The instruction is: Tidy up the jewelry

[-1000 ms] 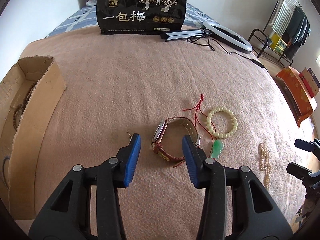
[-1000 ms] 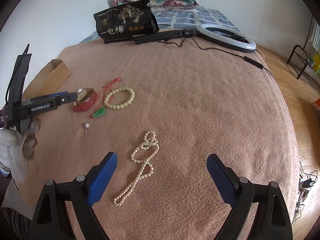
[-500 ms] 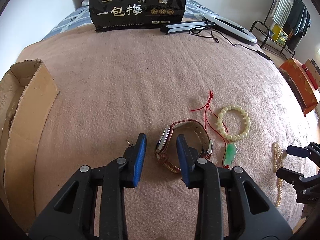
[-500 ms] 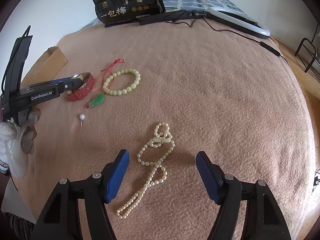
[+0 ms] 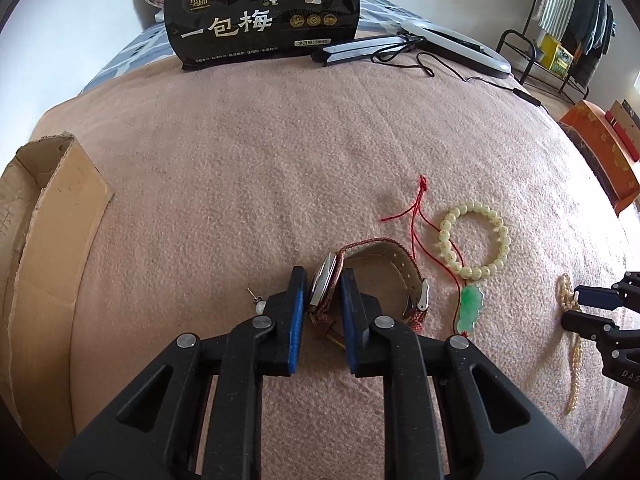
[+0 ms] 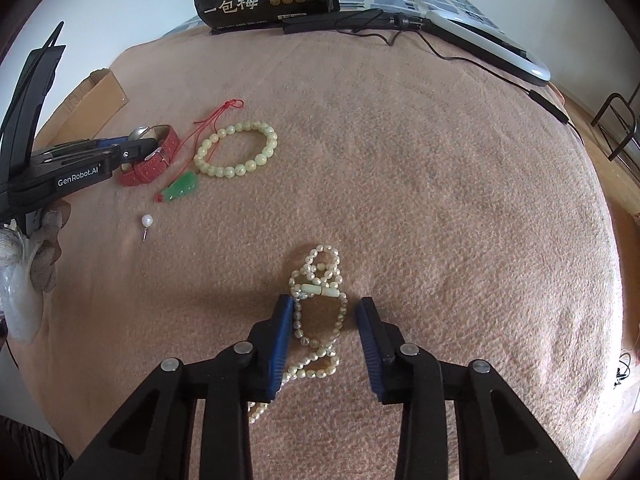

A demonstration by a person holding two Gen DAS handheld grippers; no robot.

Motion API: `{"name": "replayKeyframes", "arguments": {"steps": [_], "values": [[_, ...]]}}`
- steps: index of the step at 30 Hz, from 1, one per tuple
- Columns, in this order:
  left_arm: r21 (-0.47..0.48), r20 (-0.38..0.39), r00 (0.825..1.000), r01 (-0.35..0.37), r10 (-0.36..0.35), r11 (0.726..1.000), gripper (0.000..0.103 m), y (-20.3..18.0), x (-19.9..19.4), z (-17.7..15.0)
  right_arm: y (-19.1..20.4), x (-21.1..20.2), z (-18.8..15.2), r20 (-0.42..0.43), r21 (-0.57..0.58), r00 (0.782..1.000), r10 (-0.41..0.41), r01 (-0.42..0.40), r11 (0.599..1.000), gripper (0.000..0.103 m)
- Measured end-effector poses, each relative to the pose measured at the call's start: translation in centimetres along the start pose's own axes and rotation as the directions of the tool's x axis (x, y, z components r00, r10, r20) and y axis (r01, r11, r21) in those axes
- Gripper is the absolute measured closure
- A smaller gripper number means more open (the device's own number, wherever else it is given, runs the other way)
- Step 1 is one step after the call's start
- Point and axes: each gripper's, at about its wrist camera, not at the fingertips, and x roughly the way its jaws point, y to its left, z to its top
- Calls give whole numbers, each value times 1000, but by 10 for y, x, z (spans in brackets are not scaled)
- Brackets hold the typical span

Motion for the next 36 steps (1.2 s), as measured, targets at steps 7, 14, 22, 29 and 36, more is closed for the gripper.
{"name": "replayKeyframes", "arguments": {"steps": [7, 14, 22, 29, 36], "values": [[-3, 7, 1000, -2, 2, 1000, 88, 1, -3, 0, -7, 0, -1, 1, 19, 999, 33, -33, 999, 97], [-7, 26, 1000, 6, -6, 1000, 91, 1, -13, 1, -9, -6, -2, 23, 46, 998, 59, -60, 997, 98], [-15, 48, 999, 18, -17, 1000, 92, 3, -26, 2, -4, -27, 0, 70, 39, 995, 67, -70, 997, 98], [-9, 76, 997, 22, -21, 1000, 92, 1, -44, 0, -3, -49, 4, 114, 41, 991, 70, -75, 996, 98], [-26, 105, 994, 31, -28, 999, 92, 7, -67, -2, 0, -75, 9, 158, 35, 985, 67, -74, 997, 98]]}}
